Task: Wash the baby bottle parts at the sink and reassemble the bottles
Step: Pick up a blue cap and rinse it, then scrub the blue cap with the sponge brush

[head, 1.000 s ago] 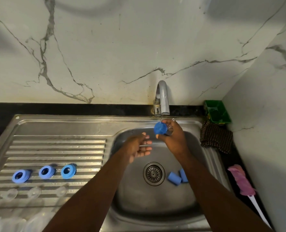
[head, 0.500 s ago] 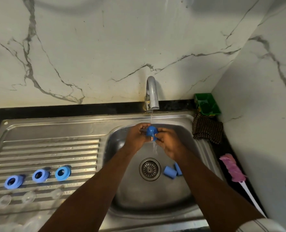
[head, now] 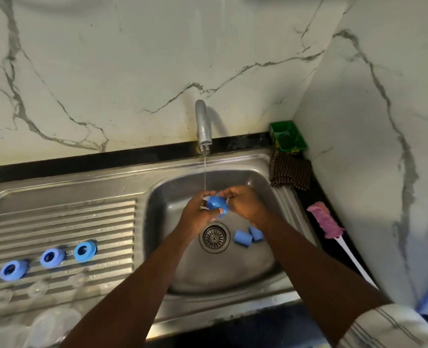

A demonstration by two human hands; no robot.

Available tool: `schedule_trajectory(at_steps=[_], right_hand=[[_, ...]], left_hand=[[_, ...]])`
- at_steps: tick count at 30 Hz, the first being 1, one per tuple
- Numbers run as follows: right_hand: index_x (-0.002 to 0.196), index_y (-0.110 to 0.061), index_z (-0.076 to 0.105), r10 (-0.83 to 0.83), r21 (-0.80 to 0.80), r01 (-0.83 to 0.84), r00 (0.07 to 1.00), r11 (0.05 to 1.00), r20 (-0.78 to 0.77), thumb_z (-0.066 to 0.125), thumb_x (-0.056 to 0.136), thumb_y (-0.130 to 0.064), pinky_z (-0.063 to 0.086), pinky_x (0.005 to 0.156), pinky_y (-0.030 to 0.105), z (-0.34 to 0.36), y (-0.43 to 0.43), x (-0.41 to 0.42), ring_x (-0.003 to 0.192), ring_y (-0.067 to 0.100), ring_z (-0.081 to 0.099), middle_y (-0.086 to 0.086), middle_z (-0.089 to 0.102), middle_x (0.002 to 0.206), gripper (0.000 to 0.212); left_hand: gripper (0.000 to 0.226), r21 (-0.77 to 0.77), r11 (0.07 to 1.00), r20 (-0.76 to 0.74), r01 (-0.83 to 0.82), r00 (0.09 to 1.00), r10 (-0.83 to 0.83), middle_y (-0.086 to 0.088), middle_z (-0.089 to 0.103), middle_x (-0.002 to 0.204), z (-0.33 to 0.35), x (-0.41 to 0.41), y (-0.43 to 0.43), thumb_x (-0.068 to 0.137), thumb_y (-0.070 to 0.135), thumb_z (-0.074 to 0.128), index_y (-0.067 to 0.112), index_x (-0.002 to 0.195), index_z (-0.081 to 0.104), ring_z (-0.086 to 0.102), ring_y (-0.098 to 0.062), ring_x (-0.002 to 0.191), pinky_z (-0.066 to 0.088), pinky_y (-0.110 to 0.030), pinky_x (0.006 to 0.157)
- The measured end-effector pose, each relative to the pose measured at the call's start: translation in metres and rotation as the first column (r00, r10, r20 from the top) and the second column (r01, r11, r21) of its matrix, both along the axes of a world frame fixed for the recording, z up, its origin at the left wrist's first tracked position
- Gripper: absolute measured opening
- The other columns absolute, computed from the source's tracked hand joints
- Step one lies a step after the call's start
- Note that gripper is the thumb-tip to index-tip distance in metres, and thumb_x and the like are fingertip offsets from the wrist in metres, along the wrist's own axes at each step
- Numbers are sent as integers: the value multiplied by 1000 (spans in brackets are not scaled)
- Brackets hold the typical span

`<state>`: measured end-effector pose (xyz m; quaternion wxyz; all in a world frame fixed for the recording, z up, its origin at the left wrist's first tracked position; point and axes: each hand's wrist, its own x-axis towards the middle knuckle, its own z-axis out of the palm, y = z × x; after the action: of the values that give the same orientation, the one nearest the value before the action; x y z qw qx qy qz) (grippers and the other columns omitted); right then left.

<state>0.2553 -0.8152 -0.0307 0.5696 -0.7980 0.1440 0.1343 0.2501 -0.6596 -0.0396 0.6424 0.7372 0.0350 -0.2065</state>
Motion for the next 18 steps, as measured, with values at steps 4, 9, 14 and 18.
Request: schedule_trajectory(at_steps=[4, 9, 14, 18], right_hand=[[108, 1, 67, -194, 35, 191, 965, 981, 176, 58, 88, 14, 55, 84, 26, 6, -11, -17, 89, 15, 67, 12, 70, 102, 26], [106, -7, 73, -165, -199, 205, 966, 958, 201, 65, 84, 2, 52, 97, 42, -12, -44, -63, 102, 23, 69, 8, 74, 108, 25], [104, -12, 74, -274, -383, 368, 921, 847, 278, 61, 84, -9, 50, 95, 39, 6, -94, -104, 98, 26, 68, 10, 74, 106, 24], [112, -19, 69, -315, -673, 403, 914, 620, 257, 53, 93, -15, 46, 82, 32, 18, -139, -156, 102, 32, 65, 10, 68, 112, 25]], left_hand=[[37, -139, 983, -119, -118, 988, 102, -19, 64, 115, 1, -12, -10, 85, -6, 72, 5, 118, 59, 69, -24, 88, 60, -27, 73], [27, -201, 976, -202, -86, 978, 45, -20, 62, 108, 2, -38, -31, 89, -5, 68, 6, 111, 57, 65, -21, 78, 59, -24, 67], [52, -235, 972, -242, 5, 968, -63, -14, 62, 97, -1, -49, -44, 90, -4, 66, 22, 133, 54, 66, -25, 82, 61, -35, 77], [41, -213, 968, -200, 131, 964, -174, -21, 62, 104, 8, -59, -54, 95, -1, 58, 22, 128, 61, 66, -31, 82, 61, -37, 78]])
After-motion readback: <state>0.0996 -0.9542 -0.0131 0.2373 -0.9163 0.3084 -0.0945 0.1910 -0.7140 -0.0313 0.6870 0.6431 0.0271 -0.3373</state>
